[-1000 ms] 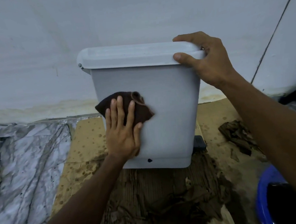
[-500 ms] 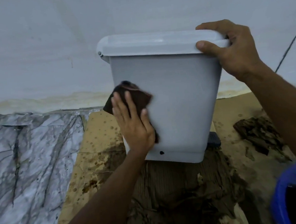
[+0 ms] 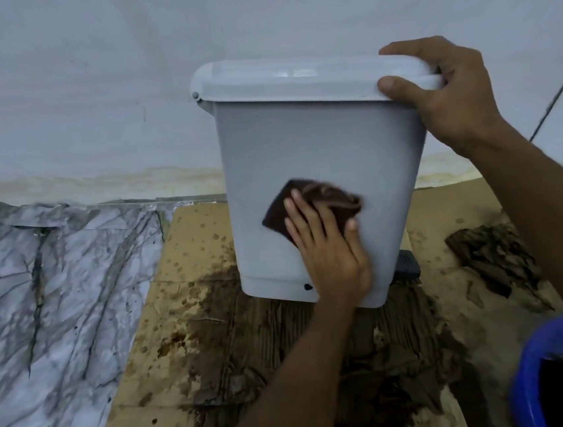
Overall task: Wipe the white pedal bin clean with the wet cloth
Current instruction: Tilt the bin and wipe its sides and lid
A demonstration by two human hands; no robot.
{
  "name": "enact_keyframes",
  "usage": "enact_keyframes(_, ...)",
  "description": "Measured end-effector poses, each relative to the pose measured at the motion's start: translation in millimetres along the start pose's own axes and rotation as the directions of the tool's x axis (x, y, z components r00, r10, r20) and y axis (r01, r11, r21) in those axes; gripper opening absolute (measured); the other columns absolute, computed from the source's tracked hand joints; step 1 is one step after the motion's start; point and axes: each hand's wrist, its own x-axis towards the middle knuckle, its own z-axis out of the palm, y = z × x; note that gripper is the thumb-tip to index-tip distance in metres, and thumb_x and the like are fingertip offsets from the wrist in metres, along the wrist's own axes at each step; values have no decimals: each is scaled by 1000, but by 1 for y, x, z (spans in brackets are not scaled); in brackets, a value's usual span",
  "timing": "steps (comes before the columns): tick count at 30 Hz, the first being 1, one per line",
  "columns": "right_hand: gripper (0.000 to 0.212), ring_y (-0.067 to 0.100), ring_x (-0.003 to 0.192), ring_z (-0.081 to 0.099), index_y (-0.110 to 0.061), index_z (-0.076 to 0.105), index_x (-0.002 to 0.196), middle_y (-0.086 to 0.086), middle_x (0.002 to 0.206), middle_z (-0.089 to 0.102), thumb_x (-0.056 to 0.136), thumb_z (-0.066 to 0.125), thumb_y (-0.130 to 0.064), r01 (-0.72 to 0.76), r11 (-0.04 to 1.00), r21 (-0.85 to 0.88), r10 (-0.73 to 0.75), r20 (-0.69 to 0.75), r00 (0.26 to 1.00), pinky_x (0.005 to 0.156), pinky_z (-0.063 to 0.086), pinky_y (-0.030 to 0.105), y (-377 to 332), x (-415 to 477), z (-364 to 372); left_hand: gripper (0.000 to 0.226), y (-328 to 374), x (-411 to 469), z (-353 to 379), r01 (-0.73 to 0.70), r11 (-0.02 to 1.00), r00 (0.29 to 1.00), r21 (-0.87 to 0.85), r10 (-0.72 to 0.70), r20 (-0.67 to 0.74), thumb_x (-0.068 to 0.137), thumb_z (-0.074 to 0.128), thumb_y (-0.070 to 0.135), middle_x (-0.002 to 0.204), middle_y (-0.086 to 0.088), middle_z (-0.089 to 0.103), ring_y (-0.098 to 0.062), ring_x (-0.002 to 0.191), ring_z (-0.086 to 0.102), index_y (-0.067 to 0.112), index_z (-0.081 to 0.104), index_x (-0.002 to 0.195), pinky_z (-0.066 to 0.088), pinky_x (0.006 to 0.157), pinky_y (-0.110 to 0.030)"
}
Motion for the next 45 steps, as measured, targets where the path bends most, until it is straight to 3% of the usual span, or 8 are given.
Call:
enact_keyframes(4, 36, 0, 109, 59, -29, 70, 116, -8, 121, 66, 81, 75, -39, 4, 1000, -16, -4, 3, 1000, 96, 48, 23, -1, -1, 0, 61, -30, 39, -7, 138, 989, 959, 50, -121, -255, 103, 37, 29, 164, -22, 13, -34, 154, 7, 1, 24, 155, 9, 124, -53)
enact_keyframes(10, 35, -1, 109, 60, -28, 70, 113, -9, 119, 67, 80, 77, -37, 3, 1000, 22, -3, -12, 1000, 95, 49, 22, -2, -3, 2, 72, -16, -15, 10, 713, 574, 535, -404, -817, -215, 104, 28, 41, 166, -19, -8, -29, 154, -9, 1, 0, 157, -9, 123, -35)
enact_keyframes(17, 35, 3, 107, 61, -28, 72, 113, -8, 118, 67, 79, 77, -35, -20, 999, 44, 21, -13, 1000, 94, 50, 23, -2, -2, 3, 65, 25, -74, 32, 151, 988, 984, 32, -153, 87, 107, 27, 37, 165, -14, -18, -33, 154, -9, 15, -10, 156, -4, 125, -47)
enact_keyframes(22, 34, -6, 102, 57, -29, 71, 114, -11, 117, 65, 81, 77, -35, -19, 999, 30, 18, 15, 1000, 89, 45, 14, -2, -2, -2, 55, 1, 1, 9, -608, 784, 772, 122, 549, 321, 107, 33, 36, 166, -10, -1, -28, 155, 0, 17, 20, 158, 3, 125, -44)
enact_keyframes(28, 32, -5, 105, 57, -30, 70, 113, -13, 117, 65, 81, 77, -34, -16, 1000, 24, 15, 14, 1000, 88, 43, 10, -4, -4, 0, 58, -37, 70, -33, -44, 980, 985, 194, 76, -157, 105, 35, 29, 163, -24, 15, -37, 153, 9, 3, 24, 156, 10, 124, -50)
enact_keyframes(35, 33, 2, 110, 58, -31, 70, 113, -11, 118, 65, 81, 77, -36, 5, 1000, 19, -5, 9, 1000, 89, 43, 11, -2, -6, -1, 76, -37, -2, -15, 514, 843, 799, -157, -538, -270, 105, 15, 53, 163, -27, 11, -39, 152, 9, -5, 13, 155, 9, 121, -57)
enact_keyframes(40, 33, 2, 109, 58, -30, 71, 114, -11, 117, 65, 82, 77, -35, 12, 1000, 27, -13, 16, 1000, 87, 42, 10, -1, -8, -3, 63, -28, 22, -16, 52, 995, 992, 84, -41, -118, 104, 37, 28, 164, -24, 5, -42, 153, 0, -2, 16, 155, 5, 122, -59)
enact_keyframes(45, 34, -3, 107, 58, -29, 71, 114, -14, 117, 65, 81, 79, -32, -6, 999, 36, 5, 38, 999, 87, 42, 11, -11, -11, -5, 62, -16, 104, -44, -169, 968, 968, 184, 199, -156, 103, 41, 29, 163, -23, 16, -39, 153, 10, 3, 22, 155, 8, 124, -50)
